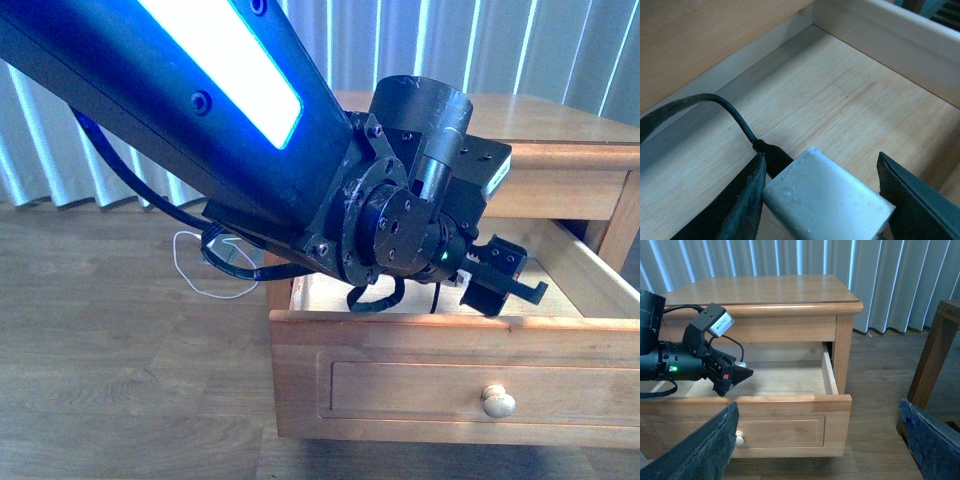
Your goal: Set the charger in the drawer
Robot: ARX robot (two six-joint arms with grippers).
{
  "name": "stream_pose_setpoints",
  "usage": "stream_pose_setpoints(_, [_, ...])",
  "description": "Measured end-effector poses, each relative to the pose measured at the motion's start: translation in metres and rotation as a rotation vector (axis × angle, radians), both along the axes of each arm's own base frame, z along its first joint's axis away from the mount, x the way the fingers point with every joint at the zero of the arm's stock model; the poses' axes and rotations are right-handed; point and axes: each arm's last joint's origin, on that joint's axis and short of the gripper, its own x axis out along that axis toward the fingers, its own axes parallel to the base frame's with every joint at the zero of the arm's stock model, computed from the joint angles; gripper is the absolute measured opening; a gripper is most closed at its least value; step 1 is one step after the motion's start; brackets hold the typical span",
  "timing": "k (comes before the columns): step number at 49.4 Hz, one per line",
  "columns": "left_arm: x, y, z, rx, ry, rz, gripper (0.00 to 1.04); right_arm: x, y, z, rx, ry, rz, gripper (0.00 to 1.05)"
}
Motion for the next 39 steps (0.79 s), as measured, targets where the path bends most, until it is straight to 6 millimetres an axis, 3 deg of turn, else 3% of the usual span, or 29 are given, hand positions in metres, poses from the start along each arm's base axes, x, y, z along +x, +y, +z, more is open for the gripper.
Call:
stream_pose_setpoints(11, [0.002,-0.001,-0.009,0.018,0.017,0.011,0.60,0.000,0.000,0.000,0.000,0.000,0.000,0.96])
stream_pose_setpoints(19, [0.003,0.006,-0.010,0.020,0.005,0.042,0.93,0.000,0.000,0.000,0.000,0.000,0.000,0.96])
stream_pose_setpoints(22, [0.003,0.010,-0.007,0.017,-0.005,0.054,1.00,0.000,0.000,0.000,0.000,0.000,0.000,0.96])
stream_pose_setpoints(39, [-0.033,0.044,0.060,-0.072,-0.156,0.068,0.99,0.000,0.000,0.000,0.000,0.000,0.000,0.96])
